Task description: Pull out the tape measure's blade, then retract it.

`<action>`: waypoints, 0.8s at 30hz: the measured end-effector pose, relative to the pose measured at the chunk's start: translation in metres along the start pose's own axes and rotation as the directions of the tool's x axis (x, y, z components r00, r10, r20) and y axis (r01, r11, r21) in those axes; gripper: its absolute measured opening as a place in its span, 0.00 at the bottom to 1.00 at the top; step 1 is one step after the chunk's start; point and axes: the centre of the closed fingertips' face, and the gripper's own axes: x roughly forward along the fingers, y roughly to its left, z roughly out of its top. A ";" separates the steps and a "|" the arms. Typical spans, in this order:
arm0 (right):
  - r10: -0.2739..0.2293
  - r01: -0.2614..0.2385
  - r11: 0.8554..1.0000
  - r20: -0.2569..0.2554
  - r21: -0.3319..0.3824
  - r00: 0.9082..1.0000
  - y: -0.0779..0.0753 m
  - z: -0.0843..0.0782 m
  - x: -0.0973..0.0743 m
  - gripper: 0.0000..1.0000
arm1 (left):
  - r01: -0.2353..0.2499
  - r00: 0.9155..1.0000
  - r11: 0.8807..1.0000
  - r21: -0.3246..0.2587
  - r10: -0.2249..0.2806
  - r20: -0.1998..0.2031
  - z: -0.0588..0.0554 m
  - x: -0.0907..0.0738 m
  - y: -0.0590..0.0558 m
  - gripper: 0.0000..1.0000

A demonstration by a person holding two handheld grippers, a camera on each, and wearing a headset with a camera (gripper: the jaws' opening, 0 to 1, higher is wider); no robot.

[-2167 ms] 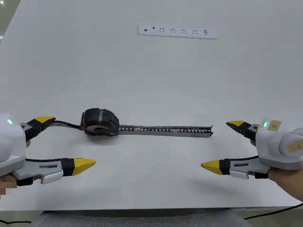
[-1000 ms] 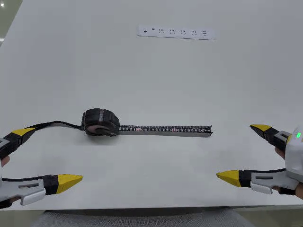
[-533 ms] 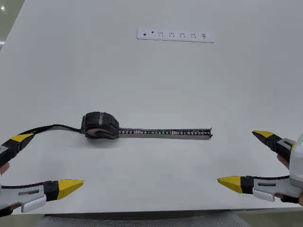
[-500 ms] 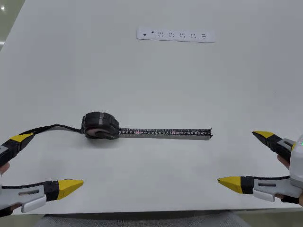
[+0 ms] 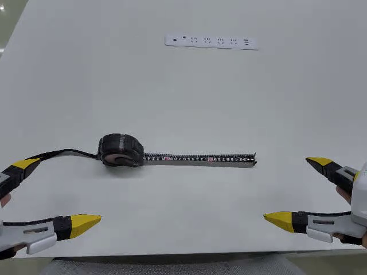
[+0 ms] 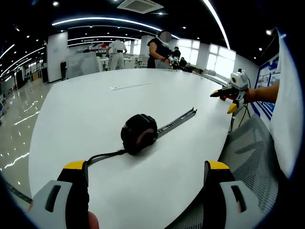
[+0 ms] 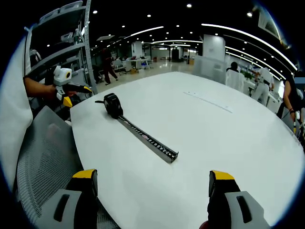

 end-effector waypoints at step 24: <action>0.009 -0.009 1.000 0.007 0.010 1.000 -0.002 0.002 0.007 0.95 | -0.005 1.000 0.999 -0.041 0.006 0.007 0.007 0.012 -0.008 0.99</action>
